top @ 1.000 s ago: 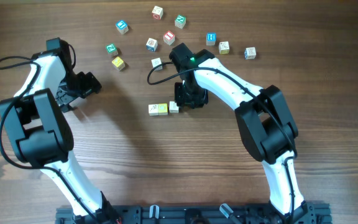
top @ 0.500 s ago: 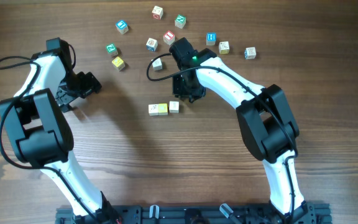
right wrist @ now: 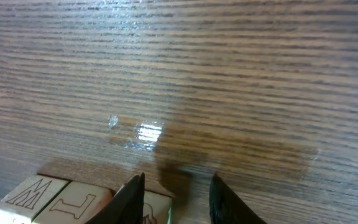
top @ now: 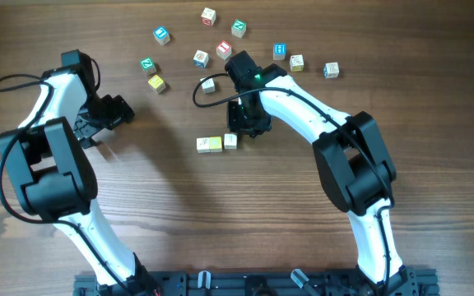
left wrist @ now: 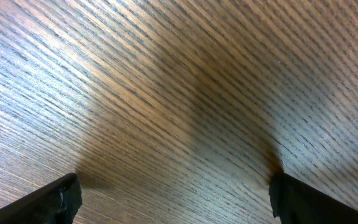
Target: Form a horizontal line
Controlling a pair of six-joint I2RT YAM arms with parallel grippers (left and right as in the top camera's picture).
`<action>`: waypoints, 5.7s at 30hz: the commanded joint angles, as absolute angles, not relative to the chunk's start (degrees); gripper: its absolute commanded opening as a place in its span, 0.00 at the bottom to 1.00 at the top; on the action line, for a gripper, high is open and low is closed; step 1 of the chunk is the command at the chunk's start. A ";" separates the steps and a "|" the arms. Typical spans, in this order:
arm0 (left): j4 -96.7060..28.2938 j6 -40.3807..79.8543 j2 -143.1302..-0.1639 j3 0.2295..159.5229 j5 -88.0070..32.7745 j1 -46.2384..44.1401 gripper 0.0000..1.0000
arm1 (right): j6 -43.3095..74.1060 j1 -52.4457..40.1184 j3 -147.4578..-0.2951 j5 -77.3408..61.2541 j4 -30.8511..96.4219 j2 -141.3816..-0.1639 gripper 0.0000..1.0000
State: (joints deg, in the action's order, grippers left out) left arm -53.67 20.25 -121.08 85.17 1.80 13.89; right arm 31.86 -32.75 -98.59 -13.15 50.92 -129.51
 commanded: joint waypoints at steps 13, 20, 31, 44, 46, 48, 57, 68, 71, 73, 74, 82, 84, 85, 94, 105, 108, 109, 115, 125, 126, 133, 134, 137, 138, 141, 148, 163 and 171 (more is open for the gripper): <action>-53.52 20.21 -122.04 85.84 1.85 13.96 1.00 | 31.68 -33.04 -97.76 -14.96 51.72 -129.97 0.39; -53.52 20.21 -122.04 85.84 1.85 13.93 1.00 | 31.68 -33.04 -97.76 -15.16 52.58 -129.97 0.39; -53.52 20.21 -122.04 85.84 1.85 13.93 1.00 | 32.14 -33.04 -97.76 -9.78 49.67 -129.97 0.46; -53.52 20.18 -122.04 85.84 1.85 13.93 1.00 | 32.75 -28.97 -97.76 -7.07 53.47 -129.97 0.65; -53.52 20.21 -122.02 85.84 1.85 13.93 1.00 | 31.62 -28.56 -97.76 -7.07 54.59 -129.97 0.65; -53.52 20.21 -122.04 85.84 1.85 13.93 1.00 | 31.48 -28.51 -97.76 -7.09 54.74 -129.97 0.66; -53.52 20.21 -122.04 85.84 1.85 13.93 1.00 | 31.53 -28.51 -97.76 -7.09 55.72 -129.97 0.66; -53.52 20.18 -122.04 85.84 1.85 13.93 1.00 | 31.55 -32.34 -97.76 -13.02 62.72 -129.97 0.40; -53.52 20.21 -122.04 85.84 1.85 13.96 1.00 | 31.66 -33.50 -97.76 -12.99 62.67 -129.97 0.40; -53.52 20.21 -122.04 85.84 1.85 13.93 1.00 | 31.68 -33.58 -97.76 -12.99 62.28 -129.97 0.40; -53.52 20.21 -122.04 85.84 1.85 13.93 1.00 | 31.68 -33.58 -97.76 -12.99 61.82 -129.97 0.40; -53.52 20.18 -122.04 85.84 1.85 13.93 1.00 | 32.05 -33.58 -97.76 -12.99 59.18 -129.97 0.41; -53.52 20.18 -122.04 85.84 1.85 13.93 1.00 | 31.97 -33.58 -97.76 -12.99 60.60 -129.97 0.41; -53.52 20.18 -122.04 85.84 1.85 13.96 1.00 | 31.97 -33.58 -97.76 -12.99 61.28 -129.97 0.41; -53.52 20.21 -122.04 85.84 1.85 13.93 1.00 | 32.21 -33.61 -97.76 -15.18 60.20 -129.97 0.41; -53.52 20.18 -122.04 85.84 1.87 13.96 1.00 | 33.45 -33.58 -97.76 -15.18 58.57 -129.97 0.41; -53.52 20.18 -122.04 85.84 1.85 13.93 1.00 | 33.41 -33.58 -97.76 -15.14 58.43 -129.97 0.42; -53.52 20.18 -122.04 85.84 1.85 13.96 1.00 | 33.39 -33.58 -97.76 -15.14 58.43 -129.97 0.42; -53.52 20.21 -122.04 85.84 1.85 13.93 1.00 | 33.15 -33.58 -97.76 -15.14 57.71 -129.97 0.43; -53.52 20.21 -122.04 85.84 1.85 13.93 1.00 | 31.86 -33.34 -97.76 -9.56 60.55 -129.97 0.44; -53.52 20.18 -122.04 85.84 1.85 13.93 1.00 | 31.46 -32.86 -97.76 -9.21 61.23 -129.97 0.48; -53.52 20.18 -122.04 85.84 1.85 13.96 1.00 | 26.74 -28.29 -101.75 -9.02 65.52 -129.73 0.35; -53.52 20.18 -122.04 85.84 1.85 13.93 1.00 | 26.72 -27.20 -106.21 -9.02 68.79 -129.60 0.34; -53.52 20.18 -122.04 85.84 1.85 13.93 1.00 | 25.47 -24.97 -121.84 -9.02 76.20 -129.29 0.29; -53.52 20.21 -122.04 85.84 1.85 13.96 1.00 | 24.84 -24.62 -127.83 -8.99 77.89 -129.29 0.27; -53.52 20.18 -122.04 85.84 1.85 13.93 1.00 | 21.82 -24.51 -142.85 -8.97 77.71 -129.27 0.22; -53.52 20.21 -122.04 85.84 1.85 13.96 1.00 | 20.99 -24.58 -145.36 -8.84 61.39 -130.32 0.22; -53.52 20.18 -122.04 85.84 1.85 13.93 1.00 | 19.77 -32.93 -131.22 -9.61 34.00 -140.42 0.37; -53.52 20.18 -122.04 85.84 1.85 13.96 1.00 | 5.28 -42.39 -131.20 -9.89 26.26 -146.19 0.64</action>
State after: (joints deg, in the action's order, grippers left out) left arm -53.67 20.25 -121.08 85.17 1.78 13.89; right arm 10.31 -41.15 -131.44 -9.41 27.68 -144.29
